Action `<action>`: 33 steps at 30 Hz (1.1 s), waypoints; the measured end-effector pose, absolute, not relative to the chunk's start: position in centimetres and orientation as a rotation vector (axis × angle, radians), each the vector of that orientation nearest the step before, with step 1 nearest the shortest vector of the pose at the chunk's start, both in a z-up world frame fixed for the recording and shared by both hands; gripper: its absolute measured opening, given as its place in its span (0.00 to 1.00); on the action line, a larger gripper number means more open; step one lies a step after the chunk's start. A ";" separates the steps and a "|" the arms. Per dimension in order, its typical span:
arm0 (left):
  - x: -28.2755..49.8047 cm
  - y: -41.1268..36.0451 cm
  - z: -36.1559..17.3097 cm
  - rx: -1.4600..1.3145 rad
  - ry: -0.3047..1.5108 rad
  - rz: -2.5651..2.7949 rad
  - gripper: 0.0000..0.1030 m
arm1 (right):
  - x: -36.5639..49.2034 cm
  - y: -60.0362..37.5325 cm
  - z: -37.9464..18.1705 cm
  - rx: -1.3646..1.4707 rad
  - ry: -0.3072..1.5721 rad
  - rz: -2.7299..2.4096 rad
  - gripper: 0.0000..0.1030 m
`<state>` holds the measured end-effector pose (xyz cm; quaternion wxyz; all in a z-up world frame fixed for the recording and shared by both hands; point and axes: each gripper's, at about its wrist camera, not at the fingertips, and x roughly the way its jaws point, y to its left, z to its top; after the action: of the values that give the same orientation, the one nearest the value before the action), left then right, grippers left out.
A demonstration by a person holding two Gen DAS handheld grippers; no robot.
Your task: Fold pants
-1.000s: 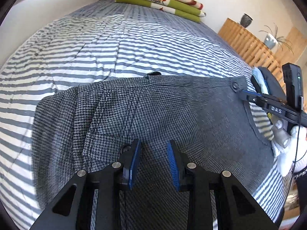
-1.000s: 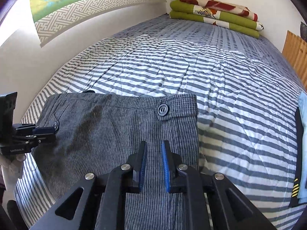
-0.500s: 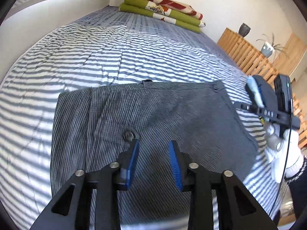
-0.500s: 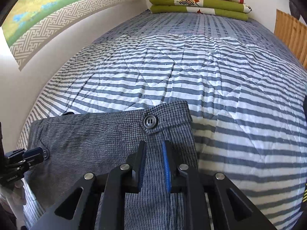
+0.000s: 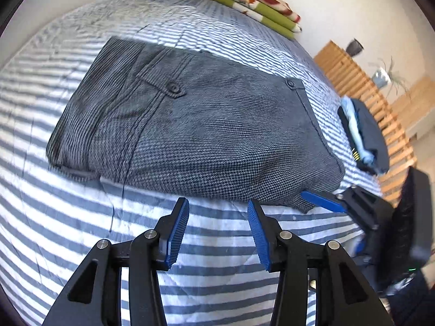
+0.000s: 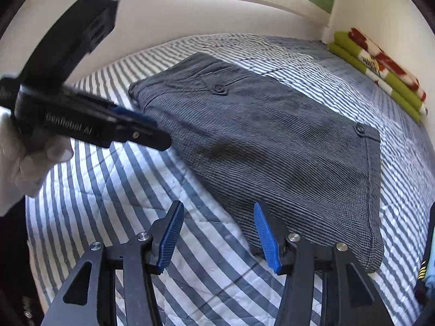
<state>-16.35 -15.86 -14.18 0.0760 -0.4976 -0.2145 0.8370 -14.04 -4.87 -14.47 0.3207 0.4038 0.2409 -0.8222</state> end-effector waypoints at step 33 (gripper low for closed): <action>-14.5 -26.0 -18.6 -1.310 -1.668 2.540 0.69 | -20.5 -1.3 -14.7 1.299 -0.016 -2.265 0.12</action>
<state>-14.55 -26.01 -18.60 -0.0837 -0.3946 -0.5024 0.7648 -20.48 -1.32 -14.69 0.2621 0.4803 -0.0059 -0.8370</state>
